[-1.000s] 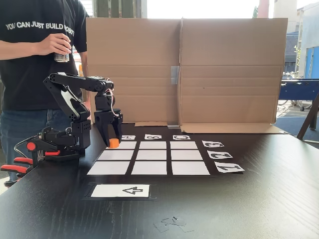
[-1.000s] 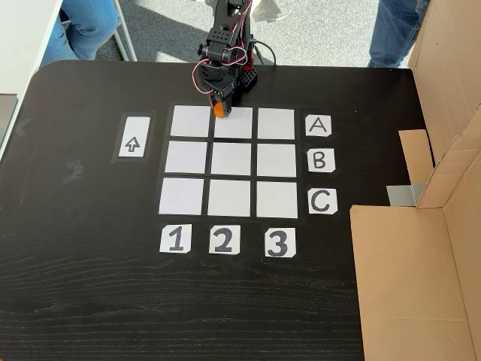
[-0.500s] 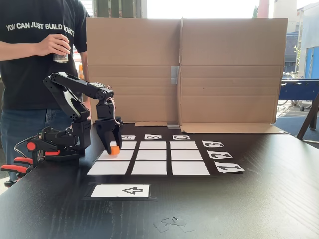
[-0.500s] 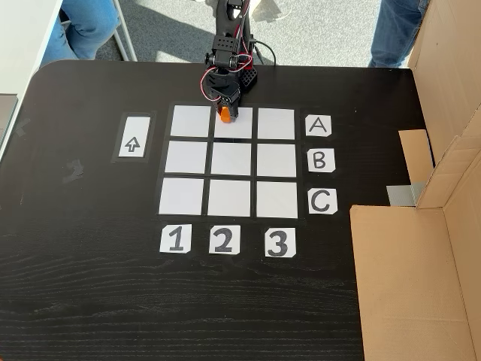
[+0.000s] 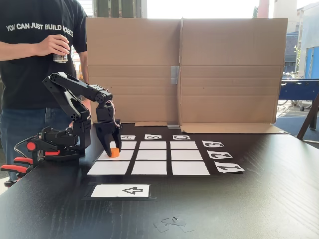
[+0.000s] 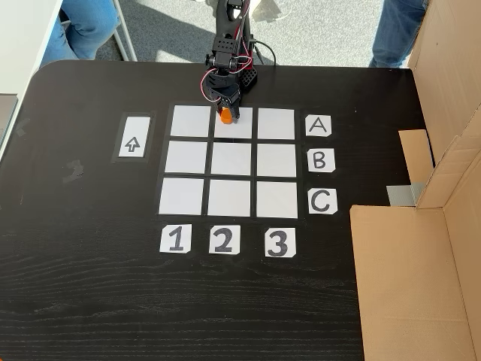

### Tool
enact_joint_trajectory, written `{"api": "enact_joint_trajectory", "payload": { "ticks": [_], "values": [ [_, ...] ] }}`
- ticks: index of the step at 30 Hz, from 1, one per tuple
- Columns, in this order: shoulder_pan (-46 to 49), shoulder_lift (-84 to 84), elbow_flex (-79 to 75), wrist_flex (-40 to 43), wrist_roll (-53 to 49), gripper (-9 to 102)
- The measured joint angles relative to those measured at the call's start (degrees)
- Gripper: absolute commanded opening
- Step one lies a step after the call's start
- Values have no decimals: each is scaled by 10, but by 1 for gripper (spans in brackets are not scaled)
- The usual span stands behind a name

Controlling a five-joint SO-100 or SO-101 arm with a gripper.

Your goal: Pick up the round, orange token and place it in the grid on square A2.

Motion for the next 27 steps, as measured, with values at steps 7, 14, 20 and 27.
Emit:
{"api": "enact_joint_trajectory", "payload": {
  "ticks": [7, 14, 20, 27],
  "values": [
    [3, 13, 1, -5, -2, 56],
    [47, 61, 0, -27, 4, 56],
    [72, 115, -4, -101, 82, 56],
    [123, 179, -21, -212, 163, 56]
  ]
}}
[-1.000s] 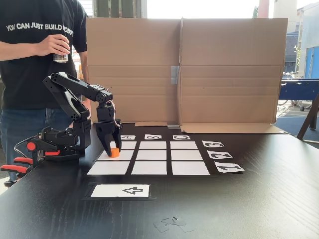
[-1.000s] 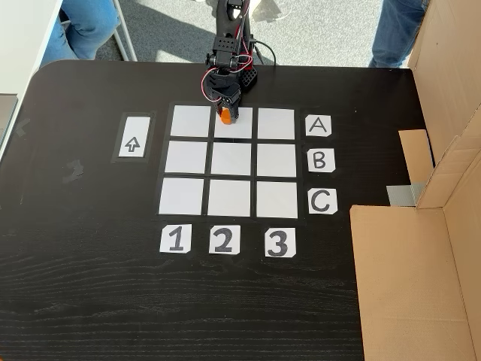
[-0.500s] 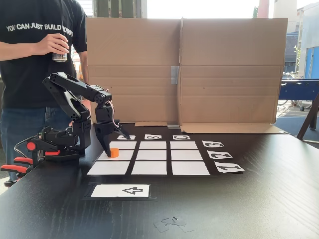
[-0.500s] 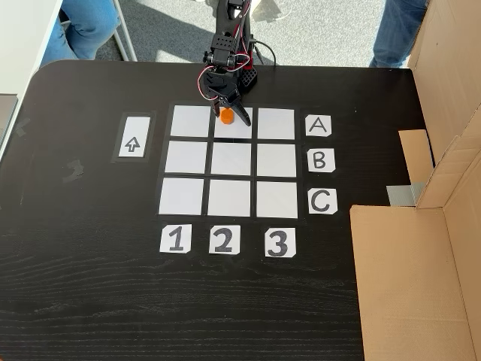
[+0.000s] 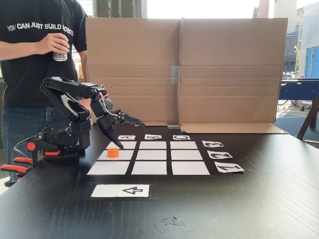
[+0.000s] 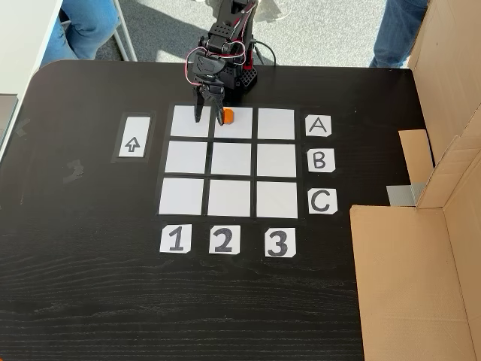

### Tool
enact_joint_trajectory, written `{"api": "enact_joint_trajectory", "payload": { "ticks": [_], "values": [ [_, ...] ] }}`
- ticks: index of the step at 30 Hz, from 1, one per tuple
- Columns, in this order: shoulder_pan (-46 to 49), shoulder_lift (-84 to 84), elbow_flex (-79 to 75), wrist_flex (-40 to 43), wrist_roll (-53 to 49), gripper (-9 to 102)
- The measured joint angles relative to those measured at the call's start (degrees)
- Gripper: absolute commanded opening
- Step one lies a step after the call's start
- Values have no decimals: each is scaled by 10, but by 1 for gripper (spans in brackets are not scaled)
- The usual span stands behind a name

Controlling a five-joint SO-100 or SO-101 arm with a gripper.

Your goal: Pick up the round, orange token and place it in the grid on square A2.

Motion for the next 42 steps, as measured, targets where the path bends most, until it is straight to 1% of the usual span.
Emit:
{"api": "enact_joint_trajectory", "payload": {
  "ticks": [7, 10, 18, 21, 23, 25, 30, 32, 34, 37, 40, 42],
  "values": [
    [62, 69, 0, -83, 78, 56],
    [87, 99, 0, -100, 109, 51],
    [174, 186, 13, -118, 156, 27],
    [223, 218, 20, -118, 183, 14],
    [248, 238, 25, -118, 204, 8],
    [289, 258, 27, -118, 228, -1],
    [371, 290, 38, -118, 265, -1],
    [387, 293, 40, -118, 277, -1],
    [437, 306, 57, -123, 294, -1],
    [474, 317, 80, -137, 332, -1],
    [538, 327, 112, -156, 392, -1],
    [584, 329, 129, -157, 408, -1]
  ]
}}
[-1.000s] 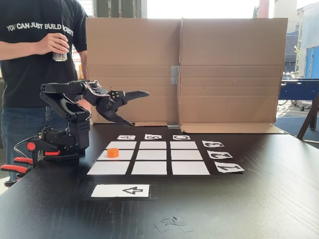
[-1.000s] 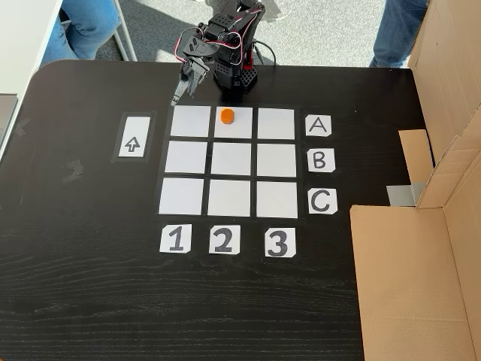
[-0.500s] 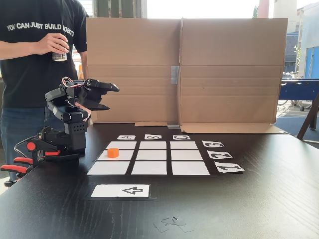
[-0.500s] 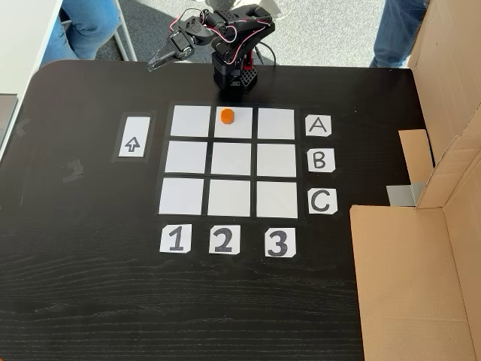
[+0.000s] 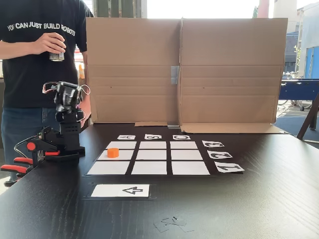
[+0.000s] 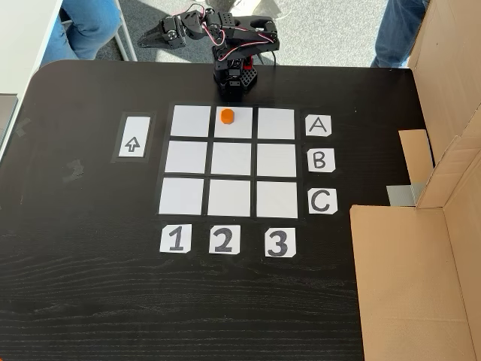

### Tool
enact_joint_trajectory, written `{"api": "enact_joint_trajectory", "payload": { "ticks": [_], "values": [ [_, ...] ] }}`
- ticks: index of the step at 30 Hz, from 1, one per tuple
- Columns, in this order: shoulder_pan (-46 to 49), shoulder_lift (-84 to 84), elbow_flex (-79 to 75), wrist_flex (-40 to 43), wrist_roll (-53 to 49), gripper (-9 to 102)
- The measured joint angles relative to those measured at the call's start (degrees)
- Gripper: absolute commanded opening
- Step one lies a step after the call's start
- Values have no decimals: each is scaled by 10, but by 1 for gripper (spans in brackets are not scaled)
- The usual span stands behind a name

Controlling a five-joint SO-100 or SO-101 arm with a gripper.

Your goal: Pick up the round, orange token and place it in the grid on square A2.

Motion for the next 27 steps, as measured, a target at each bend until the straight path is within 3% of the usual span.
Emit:
{"api": "enact_joint_trajectory", "payload": {
  "ticks": [8, 27],
  "values": [
    [98, 40, 85, 0, 12, -1],
    [156, 131, 139, 91, 52, 0]
  ]
}}
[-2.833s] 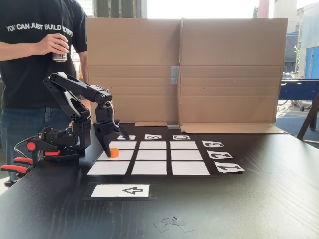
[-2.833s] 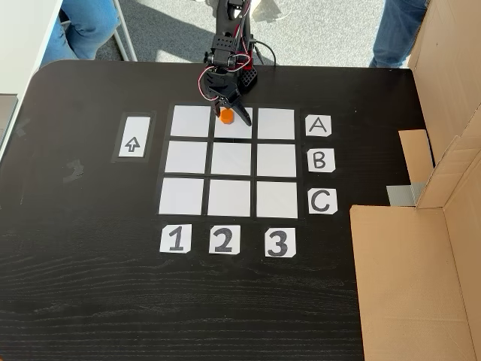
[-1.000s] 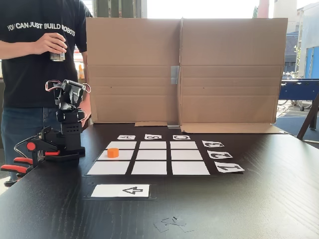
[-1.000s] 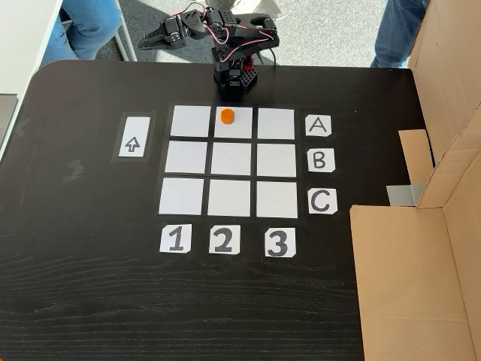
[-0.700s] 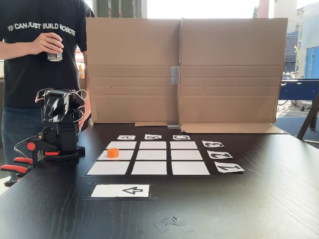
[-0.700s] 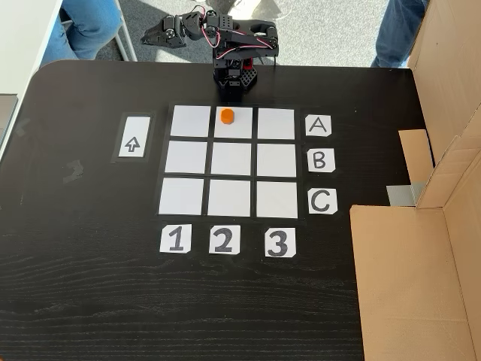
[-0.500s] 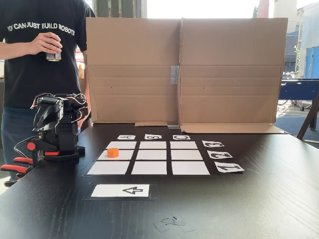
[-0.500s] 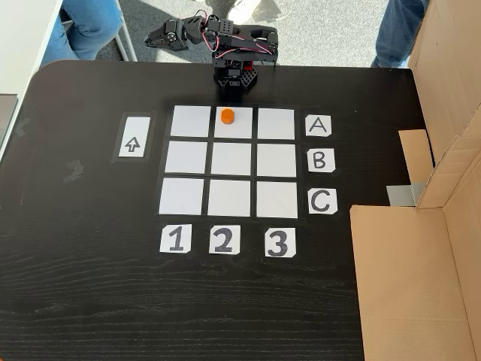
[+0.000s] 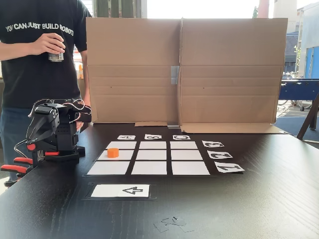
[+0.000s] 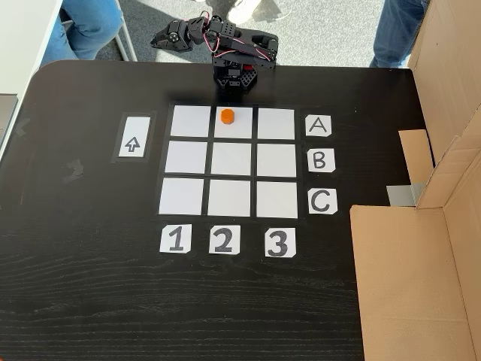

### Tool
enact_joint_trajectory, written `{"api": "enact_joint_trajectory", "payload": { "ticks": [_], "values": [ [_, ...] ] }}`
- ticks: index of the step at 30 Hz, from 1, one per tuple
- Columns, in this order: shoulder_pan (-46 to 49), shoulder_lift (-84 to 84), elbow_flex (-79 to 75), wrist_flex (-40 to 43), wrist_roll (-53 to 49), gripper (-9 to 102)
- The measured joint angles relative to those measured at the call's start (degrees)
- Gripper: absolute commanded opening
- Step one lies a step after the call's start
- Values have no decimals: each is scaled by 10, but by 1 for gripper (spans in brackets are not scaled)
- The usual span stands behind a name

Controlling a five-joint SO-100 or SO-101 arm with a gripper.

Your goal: Pick up the round, orange token and place it in the grid on square A2.

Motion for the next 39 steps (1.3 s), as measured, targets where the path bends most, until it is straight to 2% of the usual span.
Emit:
{"api": "enact_joint_trajectory", "payload": {
  "ticks": [10, 39],
  "values": [
    [7, 0, 0, 0, 33, 0],
    [7, 0, 0, 0, 33, 0]
  ]
}}
